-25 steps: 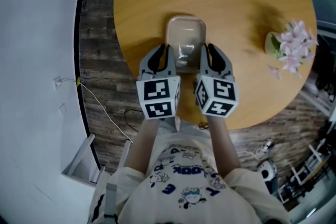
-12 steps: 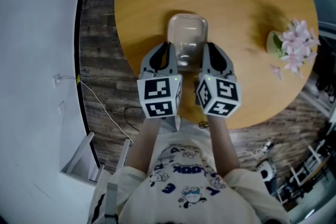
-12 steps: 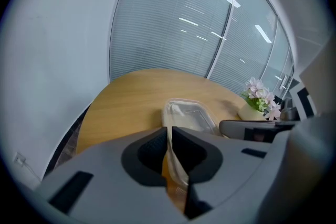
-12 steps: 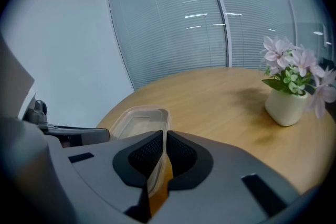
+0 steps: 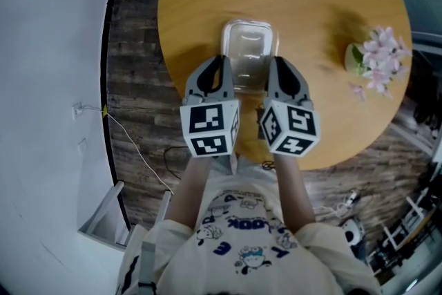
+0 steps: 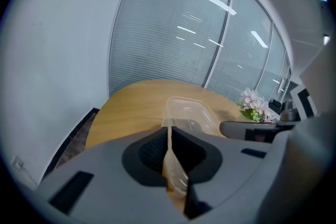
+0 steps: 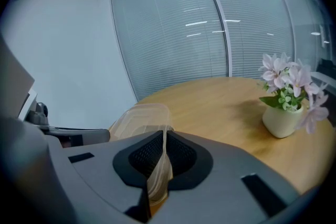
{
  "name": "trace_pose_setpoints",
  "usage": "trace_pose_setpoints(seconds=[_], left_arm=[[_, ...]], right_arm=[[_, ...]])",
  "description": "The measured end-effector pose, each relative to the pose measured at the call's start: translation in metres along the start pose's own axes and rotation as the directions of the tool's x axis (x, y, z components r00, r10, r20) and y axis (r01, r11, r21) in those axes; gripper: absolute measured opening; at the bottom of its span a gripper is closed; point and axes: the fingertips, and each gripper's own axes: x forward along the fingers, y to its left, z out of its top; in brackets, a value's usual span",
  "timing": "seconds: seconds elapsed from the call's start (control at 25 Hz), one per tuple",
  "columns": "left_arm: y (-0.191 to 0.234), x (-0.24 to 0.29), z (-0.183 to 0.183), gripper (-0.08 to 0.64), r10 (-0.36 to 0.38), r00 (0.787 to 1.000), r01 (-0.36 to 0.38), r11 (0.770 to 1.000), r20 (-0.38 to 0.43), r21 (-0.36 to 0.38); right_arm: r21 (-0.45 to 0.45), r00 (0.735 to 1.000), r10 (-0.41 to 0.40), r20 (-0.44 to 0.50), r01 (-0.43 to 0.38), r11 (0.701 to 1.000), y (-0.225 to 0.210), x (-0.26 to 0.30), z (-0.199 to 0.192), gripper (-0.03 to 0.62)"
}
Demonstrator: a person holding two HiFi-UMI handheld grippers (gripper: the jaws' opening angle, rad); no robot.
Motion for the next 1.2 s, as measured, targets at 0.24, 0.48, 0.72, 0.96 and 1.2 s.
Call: trace_pose_setpoints(seconds=[0.24,0.48,0.72,0.96,1.2], left_arm=[[-0.004,-0.018,0.02,0.023,-0.015,0.998,0.015,1.0,0.056,0.009],[-0.007,-0.04,0.051,0.023,-0.024,0.991,0.019,0.999,0.131,0.041],[-0.007,-0.066,0.079,0.023,-0.027,0.978,0.016,0.998,0.206,0.054],[-0.006,-0.088,0.102,0.023,-0.03,0.963,0.013,0.998,0.267,0.064],[-0.01,-0.112,0.125,0.023,-0.042,0.943,0.015,0.996,0.33,0.082]], right_arm=[[-0.008,0.998,0.002,0.057,-0.001,1.0,0.008,-0.019,0.022,0.023],[-0.02,0.992,0.007,0.127,-0.004,1.0,0.019,-0.036,0.05,0.023],[-0.041,0.979,0.021,0.201,-0.013,0.999,0.035,-0.054,0.081,0.023],[-0.065,0.964,0.034,0.263,-0.018,0.998,0.049,-0.072,0.106,0.021],[-0.084,0.945,0.043,0.324,-0.016,0.996,0.06,-0.092,0.129,0.021]])
